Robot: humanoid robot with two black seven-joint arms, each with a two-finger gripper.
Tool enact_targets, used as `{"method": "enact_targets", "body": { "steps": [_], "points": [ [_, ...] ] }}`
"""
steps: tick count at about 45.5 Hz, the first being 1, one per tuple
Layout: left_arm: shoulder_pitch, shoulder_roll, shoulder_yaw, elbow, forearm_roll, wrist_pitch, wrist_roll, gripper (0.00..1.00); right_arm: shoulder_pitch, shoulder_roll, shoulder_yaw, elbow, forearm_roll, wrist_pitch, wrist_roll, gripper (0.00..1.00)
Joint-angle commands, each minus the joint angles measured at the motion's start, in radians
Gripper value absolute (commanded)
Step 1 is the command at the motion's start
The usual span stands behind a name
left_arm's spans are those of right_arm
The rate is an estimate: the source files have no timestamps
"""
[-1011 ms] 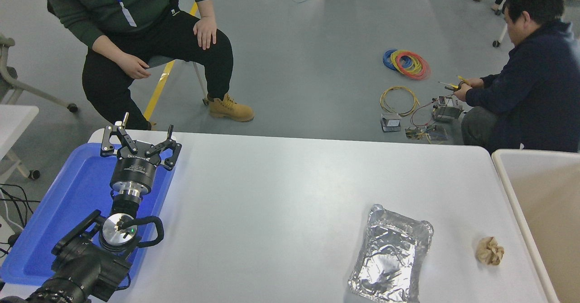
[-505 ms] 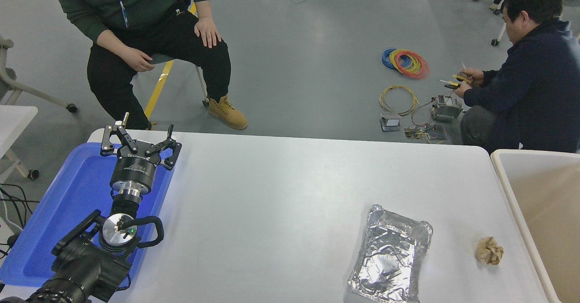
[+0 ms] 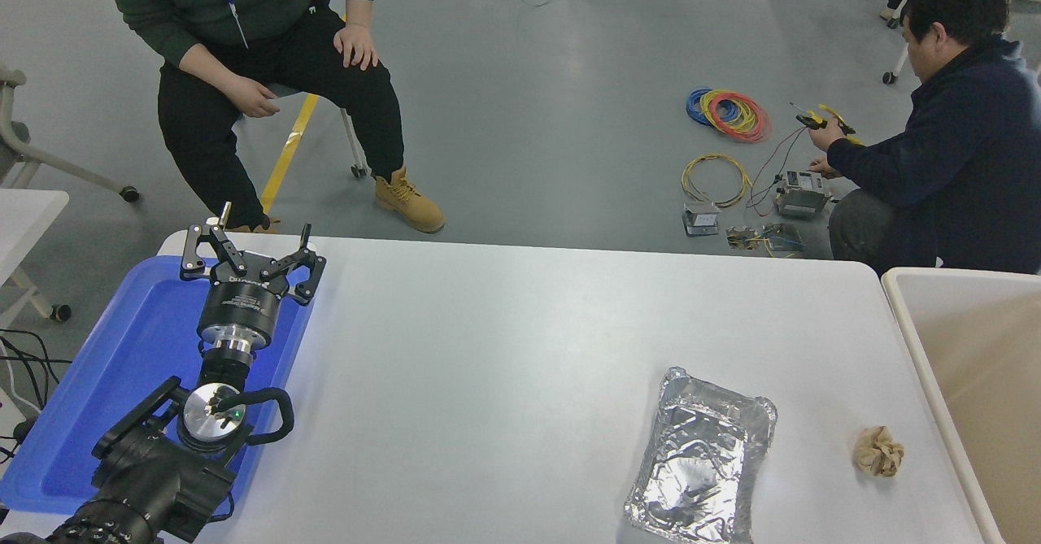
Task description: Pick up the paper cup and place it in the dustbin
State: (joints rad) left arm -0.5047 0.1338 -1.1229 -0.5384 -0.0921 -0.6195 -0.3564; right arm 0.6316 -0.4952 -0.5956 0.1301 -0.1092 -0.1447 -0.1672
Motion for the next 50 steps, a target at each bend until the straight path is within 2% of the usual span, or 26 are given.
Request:
{"method": "enact_targets", "body": {
  "steps": [1, 3, 6, 10, 12, 24, 35, 43, 50],
  "points": [
    [0.000, 0.001, 0.000, 0.000, 0.000, 0.000, 0.000, 1.00, -0.013, 0.007, 0.020, 0.000, 0.002, -0.007, 0.000, 0.17],
    [0.000, 0.000, 0.000, 0.000, 0.000, 0.000, 0.001, 1.00, -0.013, 0.007, 0.027, 0.000, 0.000, -0.009, 0.000, 0.36],
    [0.000, 0.000, 0.000, 0.000, 0.000, 0.000, -0.001, 1.00, -0.009, 0.009, 0.030, 0.000, 0.000, -0.010, 0.000, 0.56],
    [0.000, 0.000, 0.000, 0.000, 0.000, 0.000, -0.001, 1.00, -0.003, 0.007, 0.028, 0.000, -0.001, -0.018, 0.000, 0.90],
    [0.000, 0.000, 0.000, 0.000, 0.000, 0.000, 0.000, 1.00, -0.001, 0.007, 0.028, 0.000, -0.003, -0.022, 0.000, 0.96],
    [0.000, 0.000, 0.000, 0.000, 0.000, 0.000, 0.000, 1.00, 0.037, 0.009, 0.020, 0.000, -0.014, -0.021, 0.000, 0.99],
    [0.000, 0.000, 0.000, 0.000, 0.000, 0.000, 0.000, 1.00, 0.236, -0.080, -0.006, 0.023, -0.018, -0.007, 0.000, 1.00],
    [0.000, 0.000, 0.000, 0.000, 0.000, 0.000, 0.001, 1.00, 0.436, -0.085, -0.196, 0.089, -0.018, -0.003, 0.000, 1.00],
    [0.000, 0.000, 0.000, 0.000, 0.000, 0.000, -0.001, 1.00, 0.670, -0.077, -0.400, 0.278, -0.018, -0.003, 0.000, 1.00]
  ]
}}
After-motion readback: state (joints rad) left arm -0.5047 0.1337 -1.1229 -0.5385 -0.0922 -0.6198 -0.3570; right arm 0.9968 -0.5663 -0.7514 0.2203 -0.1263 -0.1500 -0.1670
